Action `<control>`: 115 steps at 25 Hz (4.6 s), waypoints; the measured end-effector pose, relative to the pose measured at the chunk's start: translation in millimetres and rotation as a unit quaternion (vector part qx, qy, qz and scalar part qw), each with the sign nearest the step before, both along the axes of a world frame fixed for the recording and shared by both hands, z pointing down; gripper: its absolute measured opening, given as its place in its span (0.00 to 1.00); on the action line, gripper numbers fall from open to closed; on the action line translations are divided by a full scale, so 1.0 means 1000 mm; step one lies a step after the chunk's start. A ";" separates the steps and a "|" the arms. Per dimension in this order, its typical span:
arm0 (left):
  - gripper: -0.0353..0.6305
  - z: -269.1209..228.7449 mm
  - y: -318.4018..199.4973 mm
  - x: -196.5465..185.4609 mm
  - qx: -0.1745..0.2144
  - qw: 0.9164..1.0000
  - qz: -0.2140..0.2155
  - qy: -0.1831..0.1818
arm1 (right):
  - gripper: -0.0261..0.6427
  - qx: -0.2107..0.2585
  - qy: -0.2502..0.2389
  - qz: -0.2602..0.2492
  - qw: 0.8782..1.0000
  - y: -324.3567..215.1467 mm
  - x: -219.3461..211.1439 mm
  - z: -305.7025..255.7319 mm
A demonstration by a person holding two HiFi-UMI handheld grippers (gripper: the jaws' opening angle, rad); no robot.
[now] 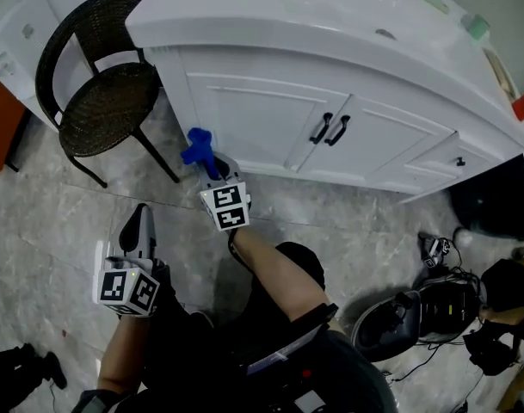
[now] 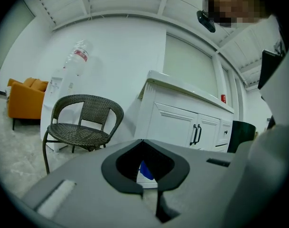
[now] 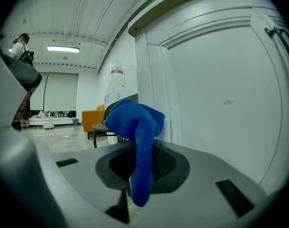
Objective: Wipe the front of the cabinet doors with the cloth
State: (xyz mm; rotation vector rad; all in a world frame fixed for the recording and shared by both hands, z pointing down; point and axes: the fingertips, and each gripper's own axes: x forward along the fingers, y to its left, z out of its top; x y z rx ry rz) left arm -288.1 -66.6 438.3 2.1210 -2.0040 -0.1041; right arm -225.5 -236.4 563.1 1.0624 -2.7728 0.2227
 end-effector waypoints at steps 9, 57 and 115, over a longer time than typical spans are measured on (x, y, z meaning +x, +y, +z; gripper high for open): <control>0.06 -0.010 -0.005 0.001 0.010 1.000 0.010 -0.004 | 0.12 -0.017 0.026 0.080 0.996 -0.040 0.054 0.018; 0.06 0.005 0.030 -0.031 -0.024 0.998 -0.049 -0.024 | 0.12 -0.062 0.087 0.018 0.994 -0.038 0.016 0.118; 0.06 -0.005 -0.057 0.088 0.018 0.987 0.148 -0.052 | 0.12 0.044 -0.070 0.207 0.975 -0.054 0.327 -0.188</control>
